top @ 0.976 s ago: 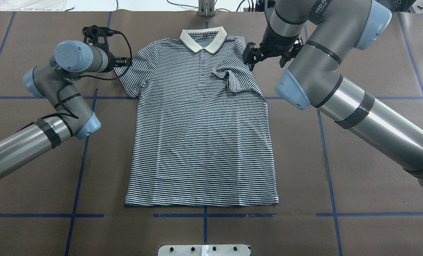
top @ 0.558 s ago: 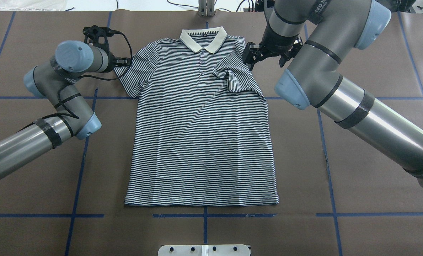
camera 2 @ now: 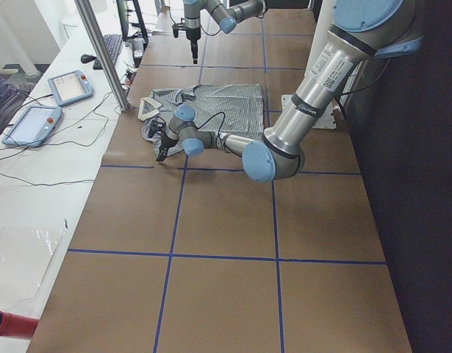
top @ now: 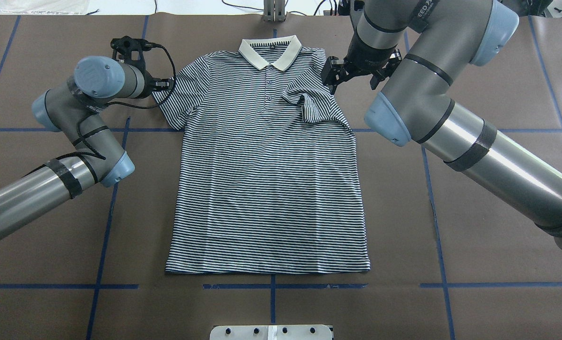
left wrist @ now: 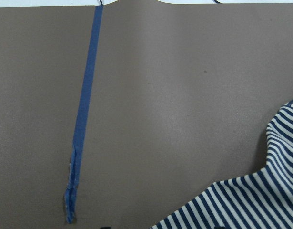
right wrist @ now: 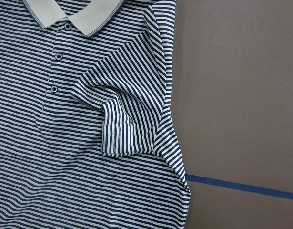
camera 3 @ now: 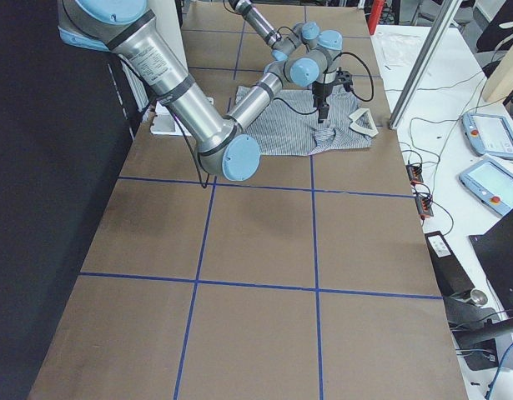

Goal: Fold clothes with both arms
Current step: 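Position the left gripper above the sleeve nearest it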

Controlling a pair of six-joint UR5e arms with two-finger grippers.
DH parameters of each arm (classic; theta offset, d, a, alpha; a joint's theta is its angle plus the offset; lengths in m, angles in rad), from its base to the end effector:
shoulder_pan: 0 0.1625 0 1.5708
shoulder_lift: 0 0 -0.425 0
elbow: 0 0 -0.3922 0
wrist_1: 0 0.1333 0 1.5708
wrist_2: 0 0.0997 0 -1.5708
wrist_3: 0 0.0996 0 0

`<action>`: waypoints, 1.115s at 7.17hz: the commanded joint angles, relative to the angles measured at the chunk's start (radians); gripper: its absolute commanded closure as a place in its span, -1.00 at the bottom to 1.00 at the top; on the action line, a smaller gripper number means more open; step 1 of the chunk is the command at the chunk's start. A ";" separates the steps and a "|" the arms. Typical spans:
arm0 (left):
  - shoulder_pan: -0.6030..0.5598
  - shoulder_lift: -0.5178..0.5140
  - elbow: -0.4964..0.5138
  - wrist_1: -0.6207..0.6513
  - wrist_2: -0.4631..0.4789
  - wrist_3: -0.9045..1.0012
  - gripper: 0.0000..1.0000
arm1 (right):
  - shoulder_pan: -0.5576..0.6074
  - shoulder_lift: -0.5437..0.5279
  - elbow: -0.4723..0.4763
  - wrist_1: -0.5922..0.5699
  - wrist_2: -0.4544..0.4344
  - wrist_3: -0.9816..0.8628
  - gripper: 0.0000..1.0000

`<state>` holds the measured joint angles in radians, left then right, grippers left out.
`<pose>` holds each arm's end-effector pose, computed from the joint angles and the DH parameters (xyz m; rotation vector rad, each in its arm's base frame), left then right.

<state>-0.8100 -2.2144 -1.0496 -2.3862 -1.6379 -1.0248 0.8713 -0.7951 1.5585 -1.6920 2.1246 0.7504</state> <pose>0.4484 -0.6547 0.4330 0.5407 0.7706 -0.2128 -0.3962 -0.5965 0.2029 0.1137 -0.8143 -0.1298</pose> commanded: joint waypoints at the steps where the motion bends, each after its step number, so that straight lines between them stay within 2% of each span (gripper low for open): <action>1: 0.000 -0.004 -0.006 0.007 -0.006 0.002 0.82 | 0.000 0.002 0.002 0.000 0.000 0.001 -1.00; 2: 0.000 -0.005 -0.010 0.012 -0.007 0.002 1.00 | 0.000 0.002 0.002 0.000 0.000 0.001 -1.00; 3: 0.000 -0.007 -0.024 0.036 -0.007 0.002 1.00 | 0.000 0.001 0.002 0.000 0.000 0.001 -1.00; 4: 0.000 -0.007 -0.096 0.114 -0.008 0.002 1.00 | -0.002 -0.003 0.002 0.000 0.000 0.001 -1.00; 6: 0.003 -0.117 -0.223 0.406 -0.023 -0.036 1.00 | -0.005 -0.004 0.005 0.002 0.002 0.001 -1.00; 7: 0.018 -0.164 -0.217 0.427 -0.055 -0.116 1.00 | -0.005 -0.006 0.008 0.002 0.002 0.001 -1.00; 8: 0.056 -0.201 -0.163 0.418 -0.054 -0.170 1.00 | -0.005 -0.009 0.009 0.002 0.002 0.001 -1.00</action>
<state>-0.7860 -2.3639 -1.2446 -1.9917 -1.6809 -1.1264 0.8669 -0.8012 1.5652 -1.6906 2.1260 0.7516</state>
